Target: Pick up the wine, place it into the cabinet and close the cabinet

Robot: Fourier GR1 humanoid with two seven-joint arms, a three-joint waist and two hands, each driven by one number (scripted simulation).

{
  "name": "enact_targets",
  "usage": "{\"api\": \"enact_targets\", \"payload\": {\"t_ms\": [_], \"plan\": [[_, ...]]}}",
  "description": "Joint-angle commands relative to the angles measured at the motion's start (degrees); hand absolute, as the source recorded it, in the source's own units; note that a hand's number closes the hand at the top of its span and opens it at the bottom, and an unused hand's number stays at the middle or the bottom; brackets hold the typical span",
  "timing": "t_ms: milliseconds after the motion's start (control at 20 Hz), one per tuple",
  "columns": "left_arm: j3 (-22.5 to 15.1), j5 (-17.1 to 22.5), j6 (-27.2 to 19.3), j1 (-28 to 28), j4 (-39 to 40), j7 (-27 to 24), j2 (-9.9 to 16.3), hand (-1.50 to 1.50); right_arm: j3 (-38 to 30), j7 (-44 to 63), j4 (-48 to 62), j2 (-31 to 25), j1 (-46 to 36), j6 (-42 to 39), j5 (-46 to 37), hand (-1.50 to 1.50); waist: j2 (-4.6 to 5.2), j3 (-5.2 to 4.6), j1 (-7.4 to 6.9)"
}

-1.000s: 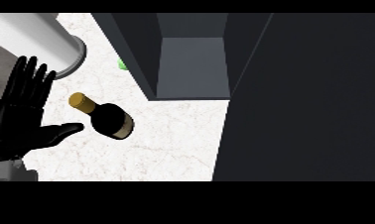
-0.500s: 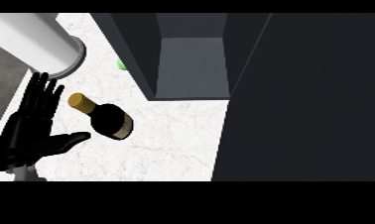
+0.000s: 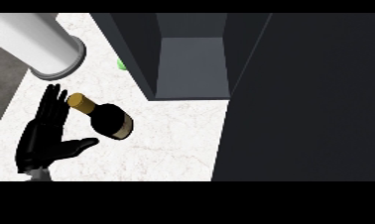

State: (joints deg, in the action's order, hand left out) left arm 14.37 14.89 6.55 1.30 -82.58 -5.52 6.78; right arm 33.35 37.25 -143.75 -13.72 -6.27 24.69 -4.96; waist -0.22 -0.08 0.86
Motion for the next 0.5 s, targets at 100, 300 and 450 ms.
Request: {"api": "enact_targets", "payload": {"t_ms": [100, 300, 450], "plan": [[0.4, -3.0, -0.4, -2.9, 10.1, -7.3, -0.6, -1.5, 1.5, 3.7, -9.3, -1.4, 1.5, 0.8, -6.8, -1.5, 0.06, 0.0, 0.01], [1.7, -3.0, 1.1, -4.7, 17.1, -11.1, 0.6, -1.5, 3.5, 4.9, -10.3, -2.1, 1.1, 1.8, -7.4, -1.5, 0.03, -0.02, 0.15], [0.4, -1.7, 3.8, -3.5, 16.6, -10.7, -0.3, -1.5, 0.6, 7.6, -9.8, -2.1, -2.7, 2.9, -6.7, -1.5, -0.02, -0.04, -0.21]]}}
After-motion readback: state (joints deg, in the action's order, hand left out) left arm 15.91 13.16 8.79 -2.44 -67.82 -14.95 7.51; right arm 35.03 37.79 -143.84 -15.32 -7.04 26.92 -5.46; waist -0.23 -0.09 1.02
